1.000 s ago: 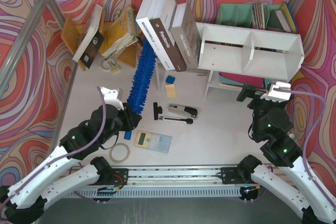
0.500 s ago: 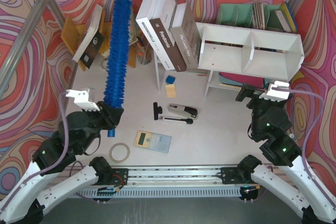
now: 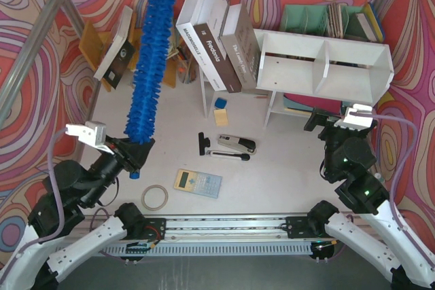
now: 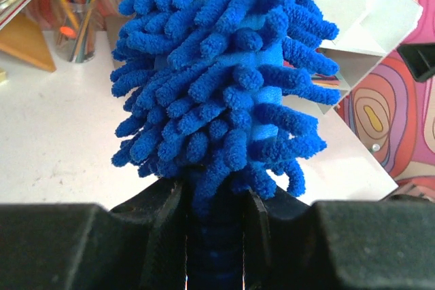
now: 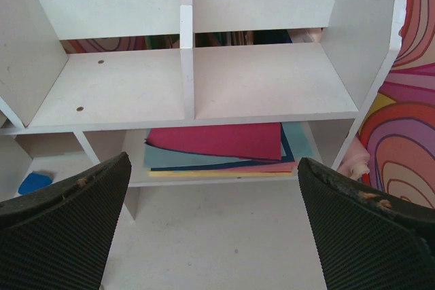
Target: Dust the bookshelf with a duster
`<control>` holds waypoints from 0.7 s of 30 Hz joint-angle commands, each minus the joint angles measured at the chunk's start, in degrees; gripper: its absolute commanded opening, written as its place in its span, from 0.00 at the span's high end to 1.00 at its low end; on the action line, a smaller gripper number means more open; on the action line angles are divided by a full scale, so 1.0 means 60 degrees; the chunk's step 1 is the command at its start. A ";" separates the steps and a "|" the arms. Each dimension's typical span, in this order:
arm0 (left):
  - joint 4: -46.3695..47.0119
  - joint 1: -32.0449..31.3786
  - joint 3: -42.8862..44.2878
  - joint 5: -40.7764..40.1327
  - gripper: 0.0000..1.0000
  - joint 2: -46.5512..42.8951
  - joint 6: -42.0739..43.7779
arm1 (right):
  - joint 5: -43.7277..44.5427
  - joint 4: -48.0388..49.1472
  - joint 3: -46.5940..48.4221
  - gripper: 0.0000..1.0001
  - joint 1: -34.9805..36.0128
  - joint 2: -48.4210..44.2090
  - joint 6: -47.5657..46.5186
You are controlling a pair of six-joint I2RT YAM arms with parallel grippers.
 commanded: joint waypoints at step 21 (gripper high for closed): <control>0.2364 -0.0009 -0.0761 0.0239 1.00 0.0895 0.0710 | 0.0025 0.0209 0.0013 0.01 0.0004 -0.0052 0.0052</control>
